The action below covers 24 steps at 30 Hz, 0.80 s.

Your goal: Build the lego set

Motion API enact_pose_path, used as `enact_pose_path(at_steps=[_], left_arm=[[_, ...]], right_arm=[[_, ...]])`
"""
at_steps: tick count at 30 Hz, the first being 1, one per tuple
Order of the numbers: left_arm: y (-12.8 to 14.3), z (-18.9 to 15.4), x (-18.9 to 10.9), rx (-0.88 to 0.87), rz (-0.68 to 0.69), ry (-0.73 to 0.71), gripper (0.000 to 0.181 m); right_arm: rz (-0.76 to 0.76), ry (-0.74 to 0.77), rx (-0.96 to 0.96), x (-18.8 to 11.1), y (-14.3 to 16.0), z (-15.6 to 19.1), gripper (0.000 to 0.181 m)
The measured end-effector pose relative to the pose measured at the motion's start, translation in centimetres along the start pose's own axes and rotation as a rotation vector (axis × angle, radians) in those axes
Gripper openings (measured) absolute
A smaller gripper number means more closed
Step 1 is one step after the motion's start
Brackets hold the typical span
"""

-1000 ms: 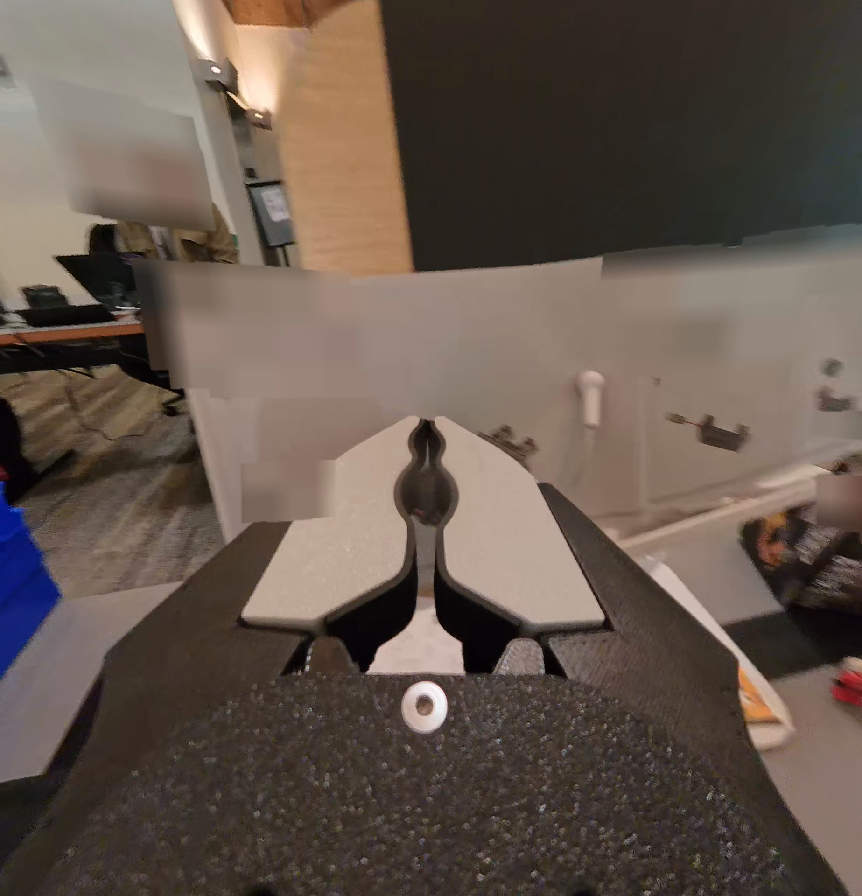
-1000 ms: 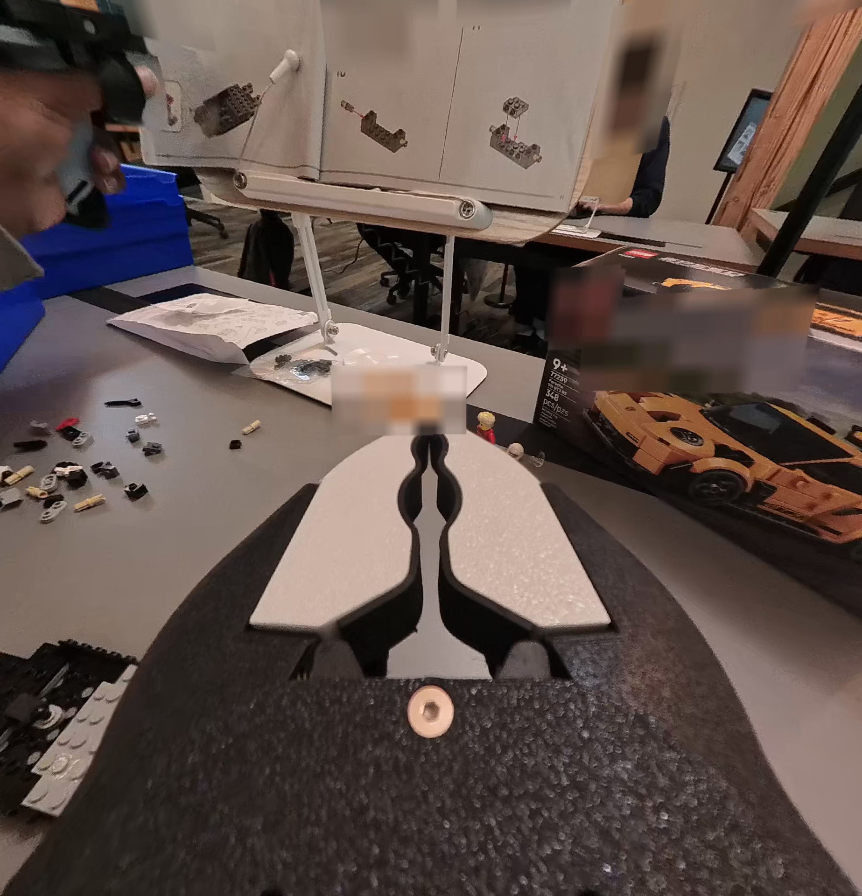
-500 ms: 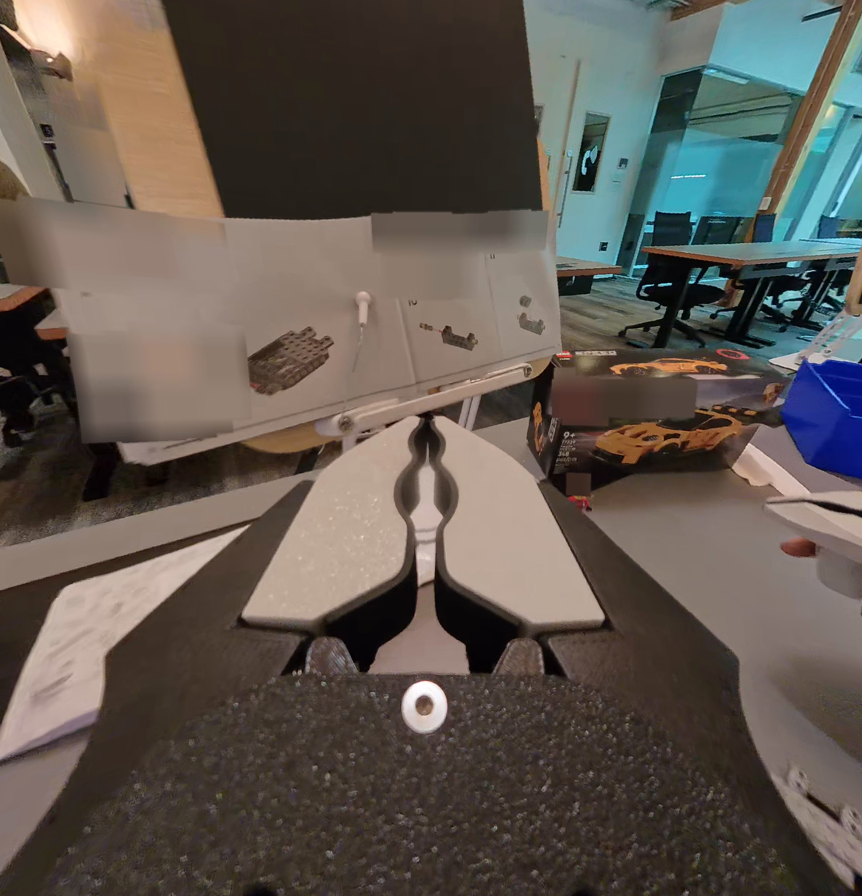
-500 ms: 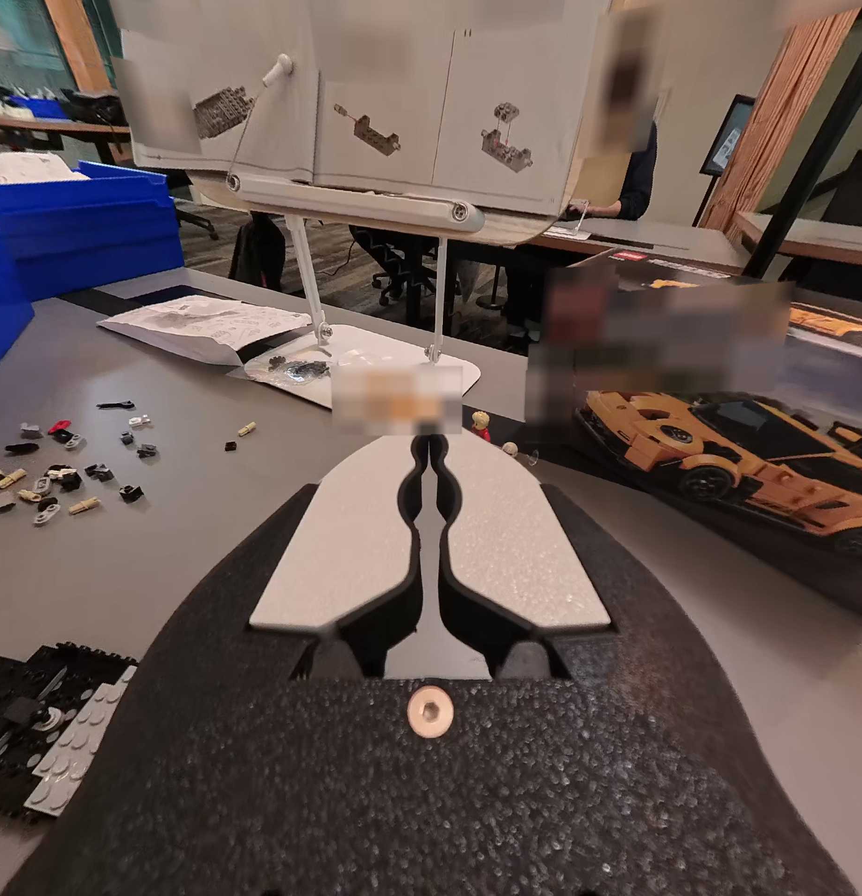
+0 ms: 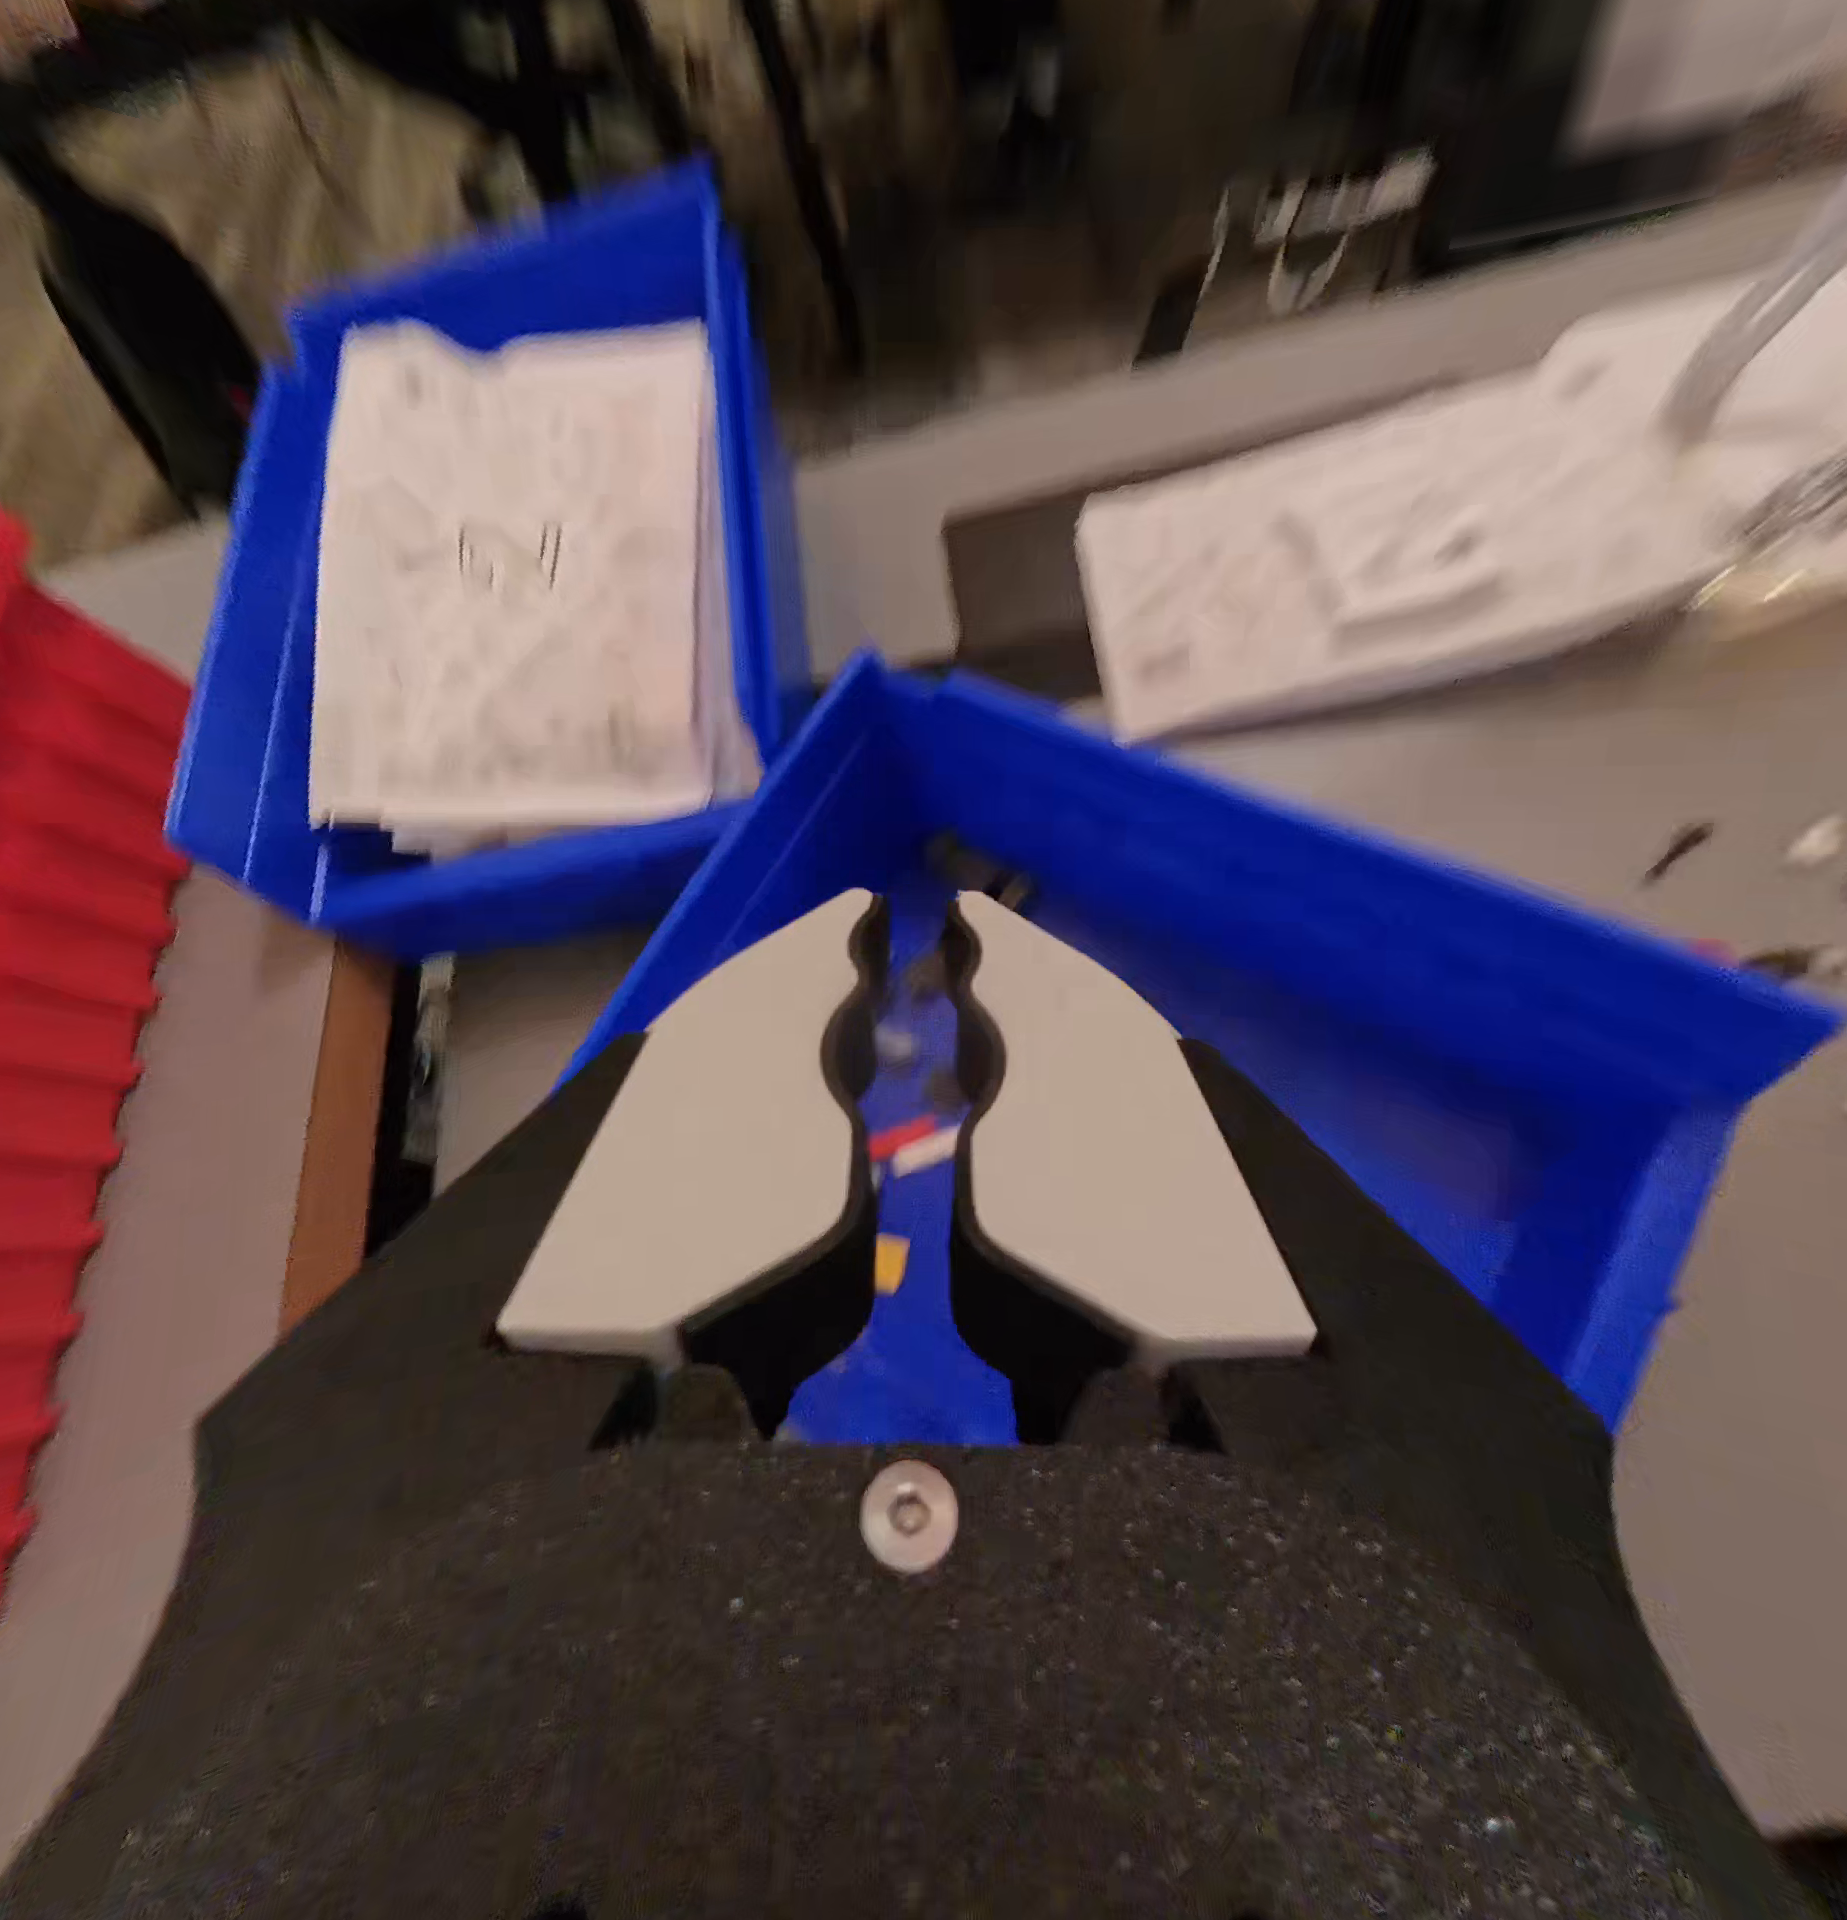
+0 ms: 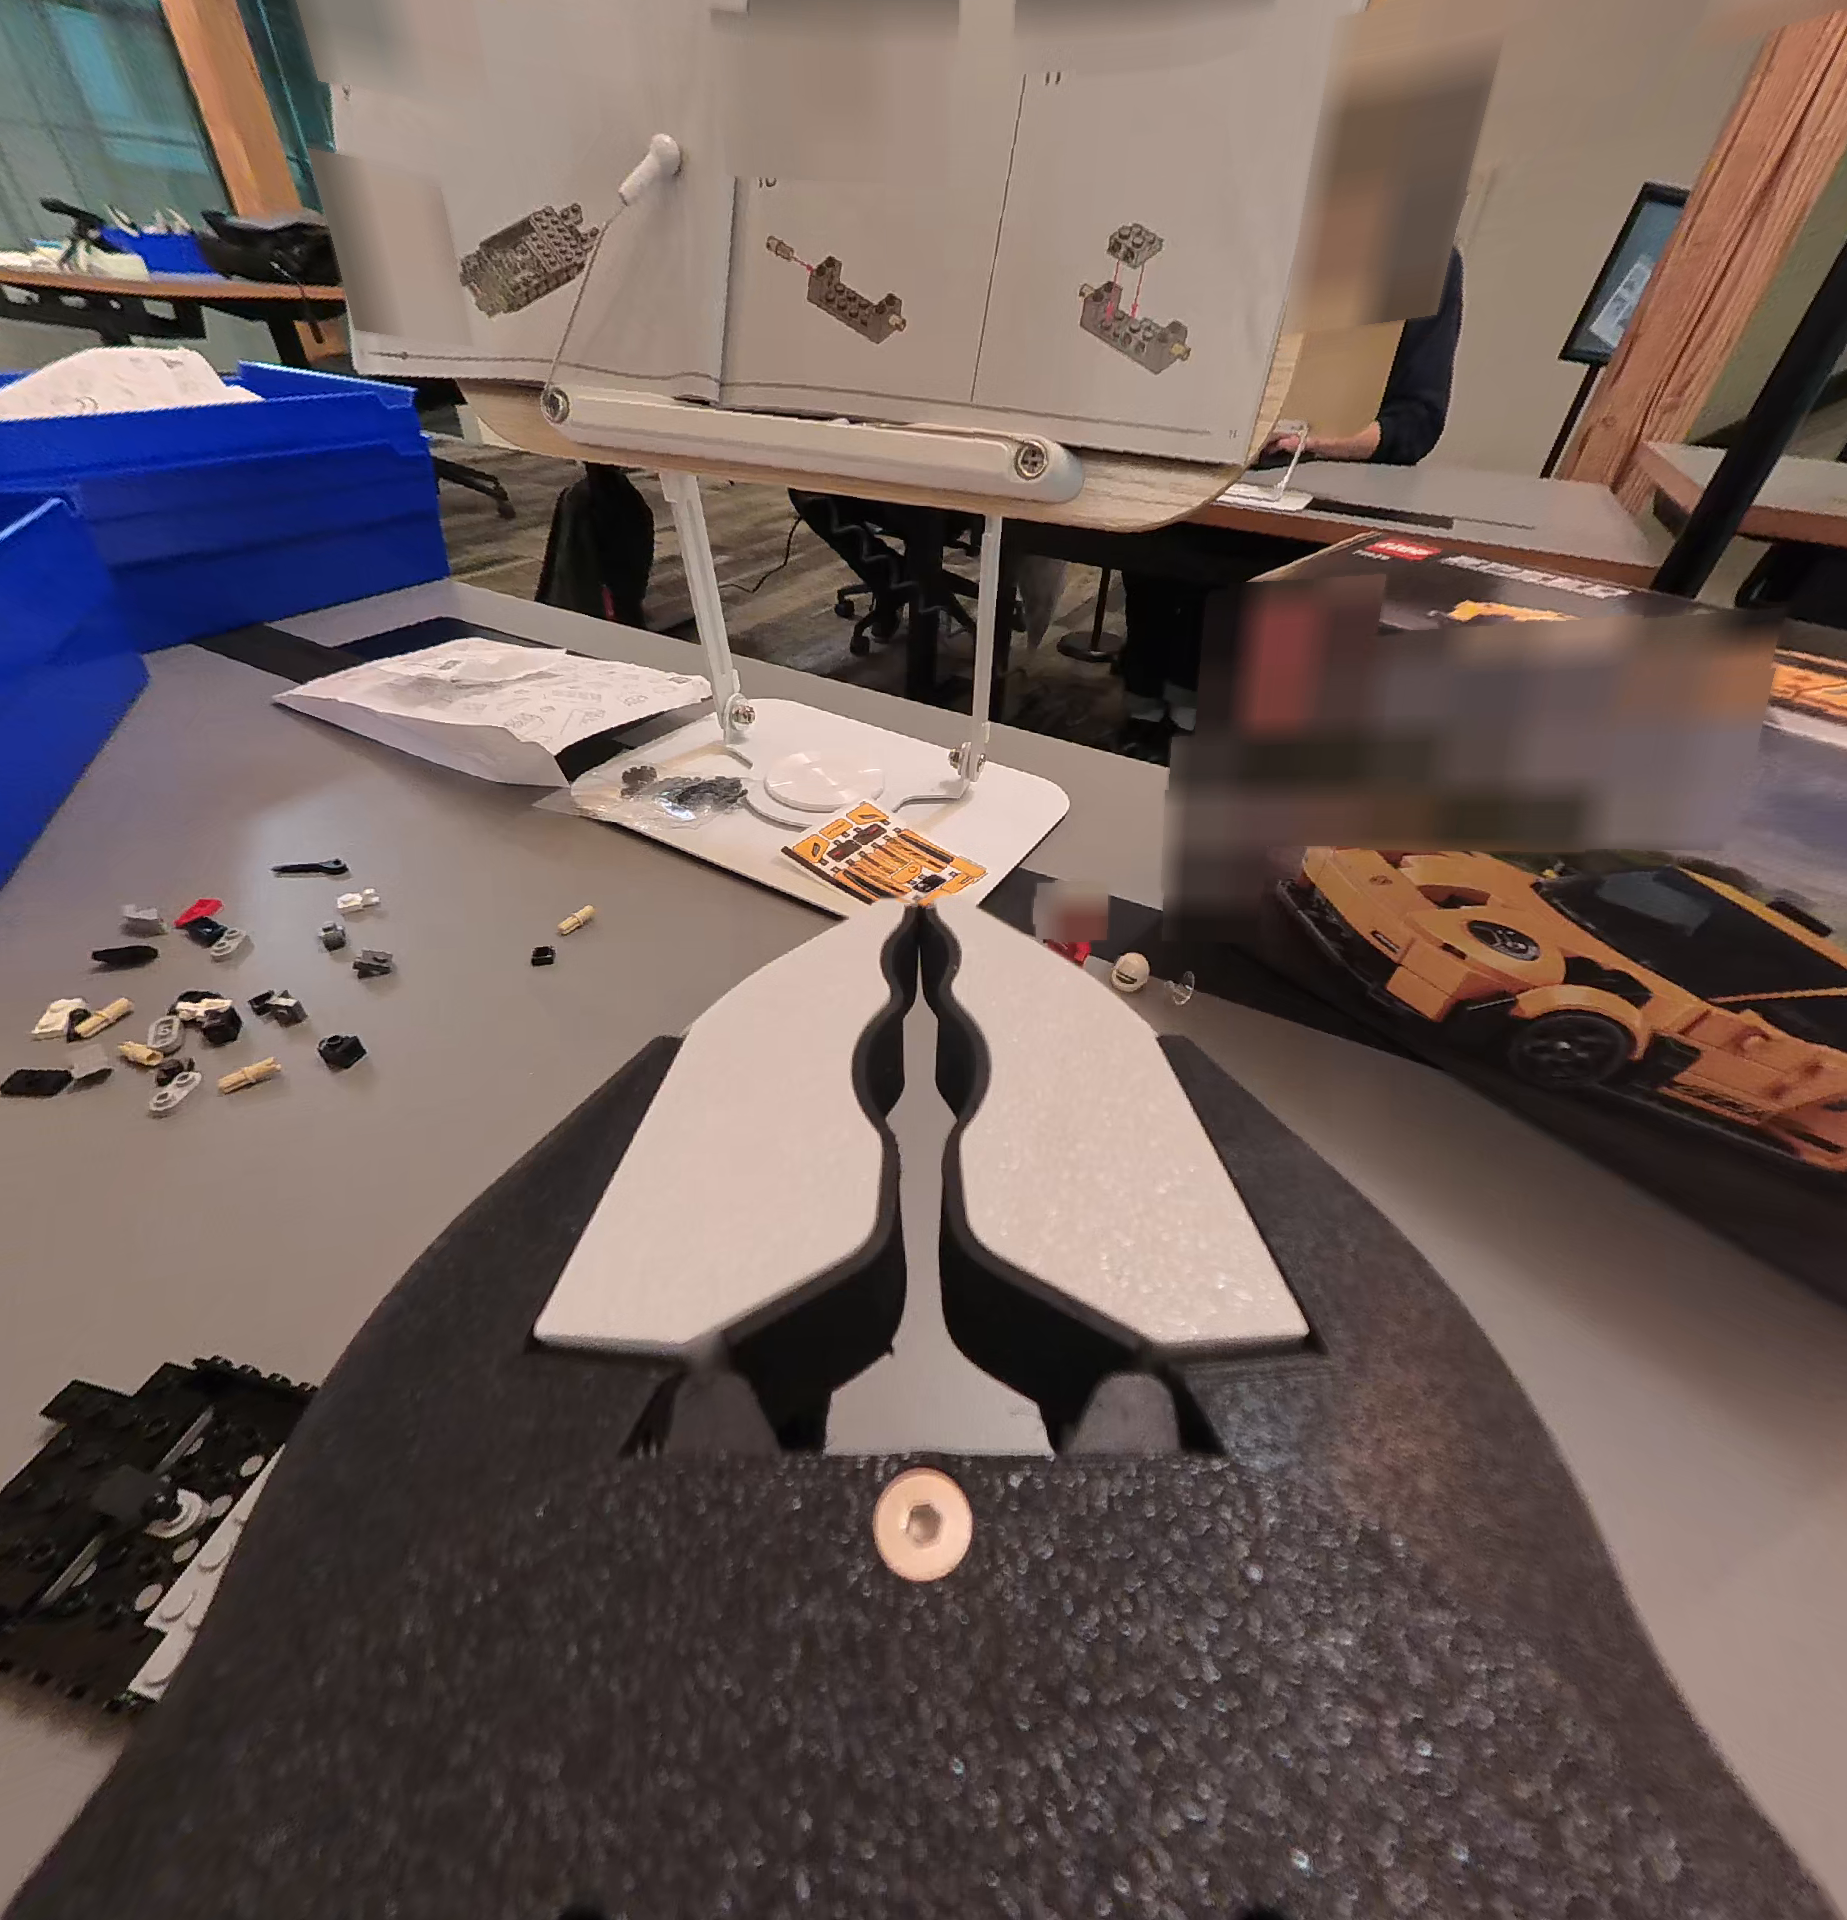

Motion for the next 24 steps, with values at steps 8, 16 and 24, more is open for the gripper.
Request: enact_pose_path(at_steps=[8, 16, 24], left_arm=[[10.2, 4.0, 5.6, -0.152, 0.625, 0.031, 0.02], [13.2, 5.6, 7.8, -0.248, 0.832, -0.043, 0.015], [14.1, 5.8, 8.4, -0.295, 0.969, -0.099, 0.017]], right_arm=[[0.03, -0.013, -0.008, 0.3, 0.9, 0.3, 0.0], [0.024, -0.023, 0.021, 0.2, 0.5, 0.0, 0.0], [0.029, -0.039, 0.046, 0.1, 0.4, -0.1, 0.0]])
Point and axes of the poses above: each gripper's, where its closed fingertips meet, x out along the fingers, y out of its underside, z = x × y across the jaws, the point moved 2 cm from there along -x, back along the fingers, and after that the axes turned 11 degrees about y, right-handed, at the moved point
